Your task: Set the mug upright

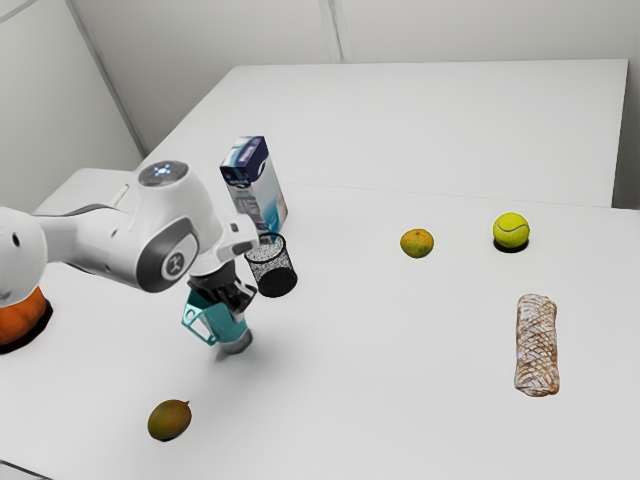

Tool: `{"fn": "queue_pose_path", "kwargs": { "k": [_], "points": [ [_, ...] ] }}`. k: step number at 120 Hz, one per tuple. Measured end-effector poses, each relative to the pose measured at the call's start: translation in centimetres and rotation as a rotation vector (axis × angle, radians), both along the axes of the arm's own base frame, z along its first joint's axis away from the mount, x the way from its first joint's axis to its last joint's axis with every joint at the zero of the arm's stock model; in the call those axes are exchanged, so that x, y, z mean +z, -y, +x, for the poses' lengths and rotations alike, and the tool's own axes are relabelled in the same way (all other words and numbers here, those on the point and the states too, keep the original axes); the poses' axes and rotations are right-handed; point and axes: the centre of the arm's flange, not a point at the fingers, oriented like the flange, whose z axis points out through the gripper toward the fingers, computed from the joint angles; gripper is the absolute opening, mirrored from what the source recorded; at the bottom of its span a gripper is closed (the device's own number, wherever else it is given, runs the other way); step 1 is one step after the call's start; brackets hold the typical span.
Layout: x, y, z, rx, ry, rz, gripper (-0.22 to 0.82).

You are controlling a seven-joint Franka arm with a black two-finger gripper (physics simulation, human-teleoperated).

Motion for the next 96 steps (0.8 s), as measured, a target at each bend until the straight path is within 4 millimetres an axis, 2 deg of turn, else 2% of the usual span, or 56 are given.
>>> {"fn": "queue_pose_path", "kwargs": {
  "k": [63, 71, 96],
  "points": [
    [-2.5, 0.1, 0.5, 0.086, -0.011, -0.009, -0.14],
    [-2.4, 0.1, 0.6, 0.094, -0.006, -0.012, -0.08],
    [-1.1, 0.2, 0.6, 0.115, 0.026, -0.015, 0.22]
  ]
}}
